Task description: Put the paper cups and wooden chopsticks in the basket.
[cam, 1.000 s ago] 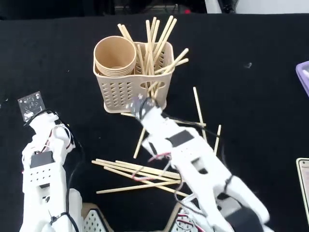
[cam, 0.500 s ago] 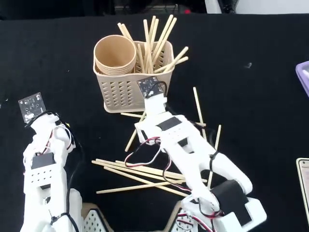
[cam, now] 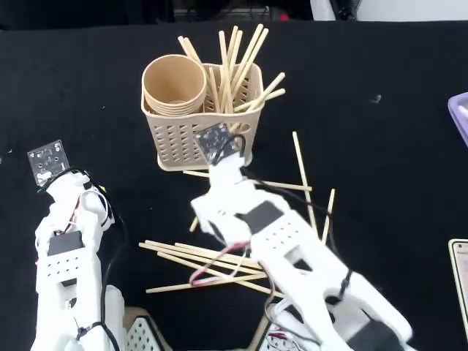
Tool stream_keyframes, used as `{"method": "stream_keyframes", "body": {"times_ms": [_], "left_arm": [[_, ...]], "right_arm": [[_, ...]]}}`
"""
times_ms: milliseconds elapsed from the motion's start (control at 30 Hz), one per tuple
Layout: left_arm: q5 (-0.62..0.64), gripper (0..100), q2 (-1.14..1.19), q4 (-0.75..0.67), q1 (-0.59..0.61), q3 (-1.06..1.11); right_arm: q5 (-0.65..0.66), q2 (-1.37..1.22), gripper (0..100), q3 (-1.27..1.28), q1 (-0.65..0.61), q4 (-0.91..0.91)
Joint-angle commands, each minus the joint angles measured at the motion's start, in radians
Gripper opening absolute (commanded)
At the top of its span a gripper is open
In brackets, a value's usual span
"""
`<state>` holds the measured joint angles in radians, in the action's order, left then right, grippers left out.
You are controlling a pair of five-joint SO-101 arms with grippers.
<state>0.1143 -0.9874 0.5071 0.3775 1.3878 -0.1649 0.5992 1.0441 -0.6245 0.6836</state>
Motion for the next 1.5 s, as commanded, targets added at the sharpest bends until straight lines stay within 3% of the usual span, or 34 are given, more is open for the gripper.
{"method": "stream_keyframes", "body": {"times_ms": [0, 167, 400, 600, 767, 1000, 1233, 1467], "left_arm": [[0.008, 8, -0.023, -0.020, 0.007, -0.012], [0.006, 8, -0.023, -0.018, 0.008, -0.012], [0.006, 8, -0.023, -0.020, 0.007, -0.012], [0.006, 8, -0.023, -0.020, 0.005, -0.012], [0.006, 8, -0.023, -0.020, 0.008, -0.012], [0.006, 8, -0.023, -0.020, 0.008, -0.012], [0.005, 8, -0.023, -0.017, 0.008, -0.012], [0.003, 8, -0.023, -0.020, 0.008, -0.012]], "right_arm": [[-0.008, 0.059, 15.9, 0.047, -0.025, -0.103], [0.037, 0.067, 15.9, 0.104, 0.064, -0.097], [0.420, 0.067, 16.0, 0.053, 0.368, 0.089], [0.741, 0.059, 16.2, 0.048, 0.586, -0.029], [0.979, 0.059, 16.3, 0.116, 0.565, -0.109], [1.007, 0.018, 16.4, 0.097, 0.552, -0.117], [1.013, -0.240, 17.6, -0.047, 0.555, -0.106], [1.178, -0.317, 25.7, -0.061, 0.557, -0.106]]}}
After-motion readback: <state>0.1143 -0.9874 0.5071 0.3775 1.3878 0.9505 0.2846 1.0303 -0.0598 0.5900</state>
